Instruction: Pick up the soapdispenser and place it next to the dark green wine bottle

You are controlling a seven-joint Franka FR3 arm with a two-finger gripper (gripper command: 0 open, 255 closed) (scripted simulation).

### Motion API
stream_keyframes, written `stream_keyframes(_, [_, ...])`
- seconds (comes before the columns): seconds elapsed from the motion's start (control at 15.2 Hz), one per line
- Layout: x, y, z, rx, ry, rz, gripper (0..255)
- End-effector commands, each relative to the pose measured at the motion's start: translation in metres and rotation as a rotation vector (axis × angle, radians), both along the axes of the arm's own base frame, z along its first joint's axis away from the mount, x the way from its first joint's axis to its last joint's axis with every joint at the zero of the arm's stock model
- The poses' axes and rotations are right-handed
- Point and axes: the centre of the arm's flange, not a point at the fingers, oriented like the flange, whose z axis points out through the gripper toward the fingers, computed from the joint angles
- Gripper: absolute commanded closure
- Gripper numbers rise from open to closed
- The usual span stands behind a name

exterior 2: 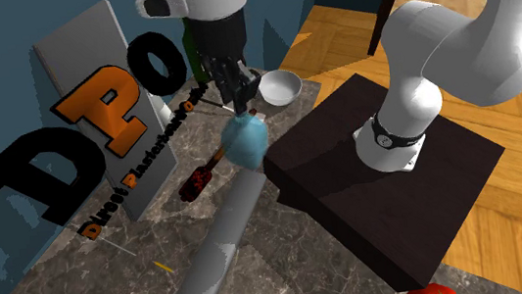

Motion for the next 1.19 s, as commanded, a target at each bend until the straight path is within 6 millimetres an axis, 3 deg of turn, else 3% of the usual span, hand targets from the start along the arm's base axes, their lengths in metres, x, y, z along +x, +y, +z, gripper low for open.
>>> stream_keyframes(0.0, [0.000, -0.001, 0.011, 0.000, 0.000, 0.000, 255])
stream_keyframes(1.12, [0.000, -0.001, 0.101, 0.000, 0.000, 0.000, 255])
